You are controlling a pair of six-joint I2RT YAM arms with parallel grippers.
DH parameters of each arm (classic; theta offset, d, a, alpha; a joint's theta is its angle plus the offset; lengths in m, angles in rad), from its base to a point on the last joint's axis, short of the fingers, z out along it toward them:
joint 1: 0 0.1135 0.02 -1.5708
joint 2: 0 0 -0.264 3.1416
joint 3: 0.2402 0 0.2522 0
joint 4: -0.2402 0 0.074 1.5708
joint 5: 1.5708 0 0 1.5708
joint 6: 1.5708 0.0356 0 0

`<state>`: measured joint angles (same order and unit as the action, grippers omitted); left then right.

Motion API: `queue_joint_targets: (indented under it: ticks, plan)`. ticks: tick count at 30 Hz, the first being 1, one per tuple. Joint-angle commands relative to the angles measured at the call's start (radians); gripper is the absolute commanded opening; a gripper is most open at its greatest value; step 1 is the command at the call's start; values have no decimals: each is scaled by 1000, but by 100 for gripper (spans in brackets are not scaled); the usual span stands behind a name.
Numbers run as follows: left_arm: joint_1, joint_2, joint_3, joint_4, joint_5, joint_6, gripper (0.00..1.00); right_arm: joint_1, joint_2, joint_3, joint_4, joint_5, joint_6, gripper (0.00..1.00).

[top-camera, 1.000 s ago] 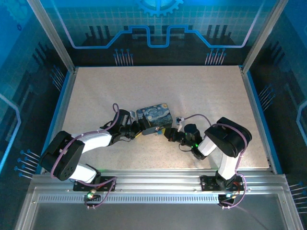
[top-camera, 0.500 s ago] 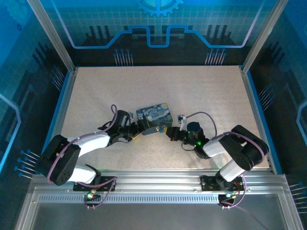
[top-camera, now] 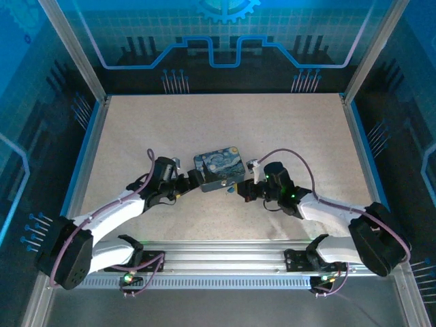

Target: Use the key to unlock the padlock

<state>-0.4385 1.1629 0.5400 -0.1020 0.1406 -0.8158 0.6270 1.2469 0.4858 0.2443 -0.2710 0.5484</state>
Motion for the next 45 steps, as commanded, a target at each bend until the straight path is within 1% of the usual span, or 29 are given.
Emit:
queue_joint_targets:
  ticks: [1, 7, 10, 13, 18, 23, 31, 39, 45]
  plan:
    - [10, -31, 7, -61, -33, 50, 97, -7, -55, 50, -322, -19, -109, 5]
    - [12, -47, 12, -81, -34, 80, 98, 2, -77, 103, -581, 5, -125, 5]
    - [15, -54, 12, -88, -36, 89, 98, 6, -59, 127, -675, 16, -122, 5]
    - [18, -58, 10, -91, -35, 91, 98, 14, -30, 144, -728, 16, -126, 5]
    - [20, -60, 8, -92, -29, 89, 99, 17, 48, 161, -713, 13, -124, 5]
    - [24, -59, 9, -93, -21, 92, 99, 19, 157, 207, -673, -11, -129, 4]
    - [29, -57, 8, -96, -16, 92, 99, 16, 291, 270, -665, -24, -138, 4]
    - [38, -56, 15, -107, -10, 99, 99, 12, 342, 282, -648, -43, -146, 5]
    - [41, -57, 15, -110, -7, 100, 99, 7, 338, 277, -657, -32, -149, 9]
